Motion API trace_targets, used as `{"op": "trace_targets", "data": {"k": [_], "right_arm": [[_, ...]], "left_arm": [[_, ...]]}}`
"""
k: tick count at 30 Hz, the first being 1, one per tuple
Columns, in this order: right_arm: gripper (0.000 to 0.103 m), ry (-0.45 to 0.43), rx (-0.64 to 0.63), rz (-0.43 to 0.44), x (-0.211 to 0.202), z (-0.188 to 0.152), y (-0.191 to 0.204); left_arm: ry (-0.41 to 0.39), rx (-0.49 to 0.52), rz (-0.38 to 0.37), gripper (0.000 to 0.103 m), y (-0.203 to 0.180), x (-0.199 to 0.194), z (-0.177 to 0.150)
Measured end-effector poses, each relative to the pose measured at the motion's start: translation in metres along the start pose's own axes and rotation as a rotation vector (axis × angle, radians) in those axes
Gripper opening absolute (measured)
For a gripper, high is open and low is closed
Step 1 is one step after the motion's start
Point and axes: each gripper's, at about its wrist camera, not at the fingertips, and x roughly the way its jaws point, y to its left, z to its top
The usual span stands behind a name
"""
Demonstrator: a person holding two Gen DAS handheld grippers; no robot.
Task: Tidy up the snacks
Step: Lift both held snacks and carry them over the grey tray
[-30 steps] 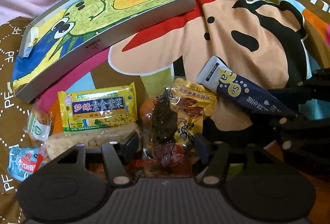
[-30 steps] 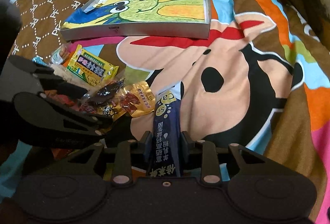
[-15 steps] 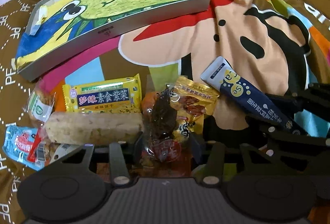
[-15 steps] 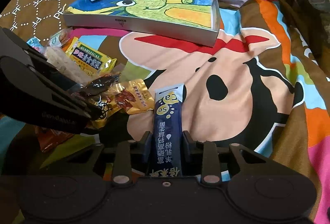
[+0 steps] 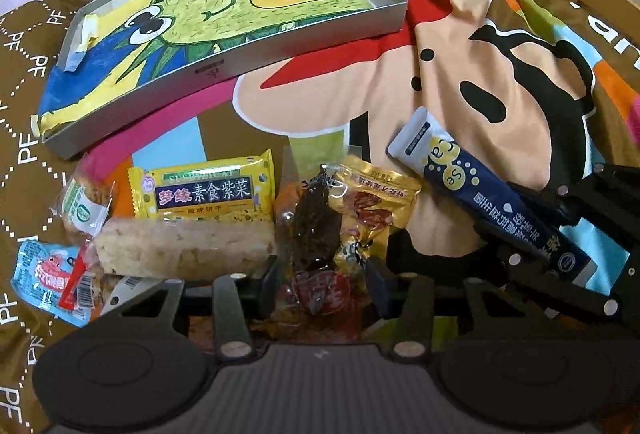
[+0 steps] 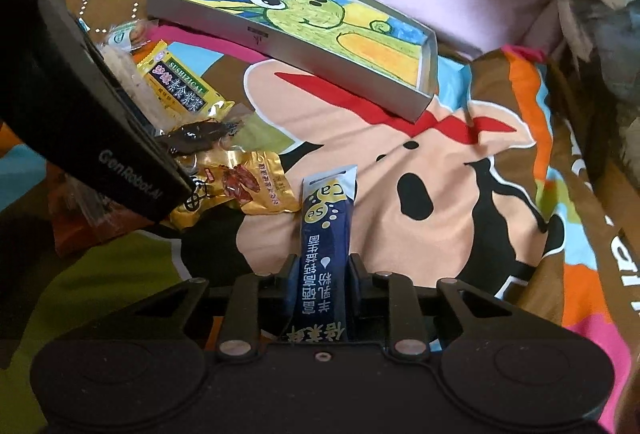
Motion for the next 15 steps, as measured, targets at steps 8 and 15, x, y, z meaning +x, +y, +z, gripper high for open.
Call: {"op": "trace_targets", "data": {"k": [8,15], "right_arm": [[0.026,-0.031,-0.022,-0.029,-0.004,0.0,0.002],[0.026,-0.073,-0.038,-0.065,-0.007,0.001,0.002]], "left_arm": [[-0.039,0.0,0.015,0.05,-0.003,-0.005,-0.001],[-0.104,0.013,0.065,0.049,-0.009,-0.015,0.003]]}}
